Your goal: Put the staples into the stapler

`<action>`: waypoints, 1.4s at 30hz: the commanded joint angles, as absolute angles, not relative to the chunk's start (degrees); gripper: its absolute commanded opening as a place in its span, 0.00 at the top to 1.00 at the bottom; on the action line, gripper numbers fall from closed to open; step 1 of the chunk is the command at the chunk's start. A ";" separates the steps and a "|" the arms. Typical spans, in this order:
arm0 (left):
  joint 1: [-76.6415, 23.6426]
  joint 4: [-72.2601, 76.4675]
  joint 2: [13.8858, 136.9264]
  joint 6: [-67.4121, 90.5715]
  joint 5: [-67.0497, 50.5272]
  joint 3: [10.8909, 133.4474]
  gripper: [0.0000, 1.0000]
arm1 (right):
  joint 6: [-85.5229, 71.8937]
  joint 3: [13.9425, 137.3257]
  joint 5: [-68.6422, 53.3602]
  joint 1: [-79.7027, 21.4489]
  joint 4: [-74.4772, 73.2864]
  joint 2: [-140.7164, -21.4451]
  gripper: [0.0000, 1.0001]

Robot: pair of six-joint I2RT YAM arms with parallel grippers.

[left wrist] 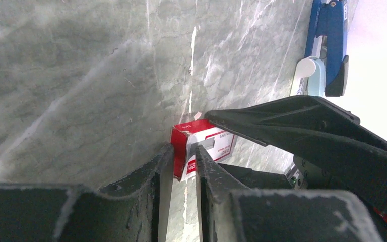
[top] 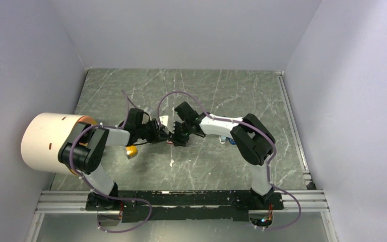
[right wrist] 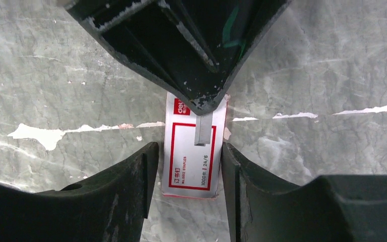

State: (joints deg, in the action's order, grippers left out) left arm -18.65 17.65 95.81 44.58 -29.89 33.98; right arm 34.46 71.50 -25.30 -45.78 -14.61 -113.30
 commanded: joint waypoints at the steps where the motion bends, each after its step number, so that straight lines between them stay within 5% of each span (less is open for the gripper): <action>1: -19.03 18.73 96.50 44.65 -32.34 34.87 0.73 | 33.95 72.04 -22.87 -47.22 -13.13 -115.78 0.48; 19: -18.79 22.41 98.61 48.47 -36.96 33.64 0.74 | 30.77 73.39 -22.31 -48.42 -9.52 -117.56 0.58; 24: -16.92 22.40 97.63 48.78 -35.77 32.29 0.76 | 29.82 72.37 -21.58 -48.42 -8.06 -116.67 0.54; 30: -14.21 23.72 96.23 48.78 -37.82 31.66 0.76 | 26.56 71.26 -23.96 -47.23 -8.34 -111.69 0.34; 34: -13.98 24.93 96.91 49.74 -40.38 31.95 0.69 | 23.55 70.16 -24.27 -46.01 -8.55 -107.82 0.29; 42: -14.03 18.22 94.67 45.95 -38.39 33.40 0.59 | 1.46 61.34 -10.19 -41.96 5.75 -92.92 0.39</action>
